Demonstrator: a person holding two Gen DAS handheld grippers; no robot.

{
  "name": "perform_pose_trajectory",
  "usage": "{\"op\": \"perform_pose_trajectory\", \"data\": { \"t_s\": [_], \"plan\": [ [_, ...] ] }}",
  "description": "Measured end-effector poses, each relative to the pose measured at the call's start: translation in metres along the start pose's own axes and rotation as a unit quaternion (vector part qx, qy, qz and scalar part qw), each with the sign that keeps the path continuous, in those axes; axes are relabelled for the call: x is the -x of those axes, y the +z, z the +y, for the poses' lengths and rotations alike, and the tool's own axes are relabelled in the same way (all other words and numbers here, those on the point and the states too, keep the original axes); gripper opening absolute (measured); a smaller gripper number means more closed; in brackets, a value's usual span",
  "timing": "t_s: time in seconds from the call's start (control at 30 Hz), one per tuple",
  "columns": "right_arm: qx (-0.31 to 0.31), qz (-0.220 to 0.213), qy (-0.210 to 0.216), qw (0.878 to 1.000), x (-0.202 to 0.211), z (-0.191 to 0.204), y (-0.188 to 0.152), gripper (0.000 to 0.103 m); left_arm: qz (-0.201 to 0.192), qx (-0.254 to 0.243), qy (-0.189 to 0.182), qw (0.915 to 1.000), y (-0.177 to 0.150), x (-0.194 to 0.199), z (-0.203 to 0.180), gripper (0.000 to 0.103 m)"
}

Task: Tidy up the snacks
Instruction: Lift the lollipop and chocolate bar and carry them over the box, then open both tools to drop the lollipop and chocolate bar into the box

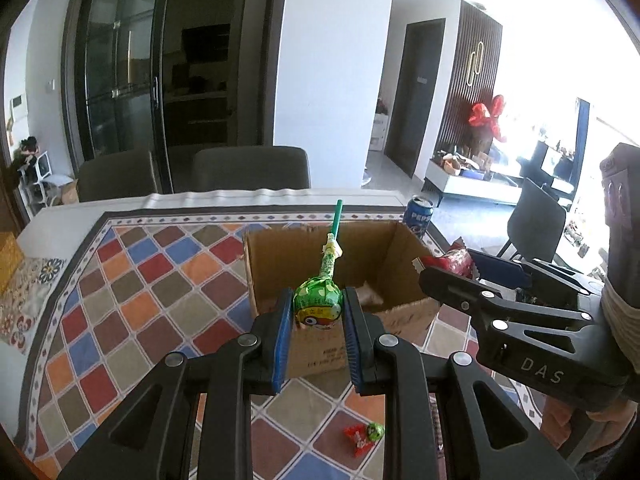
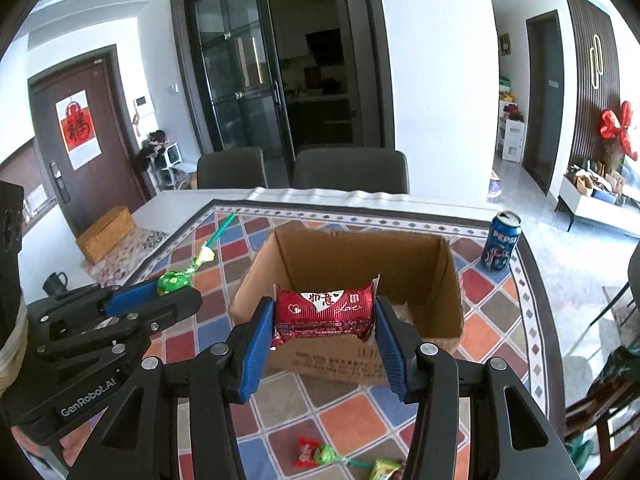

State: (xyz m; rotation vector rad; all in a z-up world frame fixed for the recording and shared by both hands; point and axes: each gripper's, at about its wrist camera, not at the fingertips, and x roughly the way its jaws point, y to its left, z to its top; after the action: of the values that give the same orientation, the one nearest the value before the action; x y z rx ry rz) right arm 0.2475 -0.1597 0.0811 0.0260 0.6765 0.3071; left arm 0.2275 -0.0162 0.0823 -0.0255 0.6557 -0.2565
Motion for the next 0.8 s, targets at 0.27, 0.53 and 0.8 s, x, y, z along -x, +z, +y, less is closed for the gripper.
{"op": "perform_pose_trajectory", "data": {
  "t_s": [0.27,0.53,0.8],
  "plan": [
    [-0.006,0.003,-0.006,1.0,-0.018,-0.014,0.016,0.05,0.017,0.003,-0.008,0.9998,0.018,-0.024,0.0,0.025],
    [-0.016,0.024,-0.015,0.999,-0.048,-0.029,0.022,0.05,0.054,0.012,-0.02,0.9983,0.028,-0.064,0.005,0.025],
    [-0.02,0.045,-0.033,0.998,-0.077,-0.041,0.025,0.051,0.074,0.016,-0.008,0.9971,0.034,-0.092,0.01,0.029]
  ]
}}
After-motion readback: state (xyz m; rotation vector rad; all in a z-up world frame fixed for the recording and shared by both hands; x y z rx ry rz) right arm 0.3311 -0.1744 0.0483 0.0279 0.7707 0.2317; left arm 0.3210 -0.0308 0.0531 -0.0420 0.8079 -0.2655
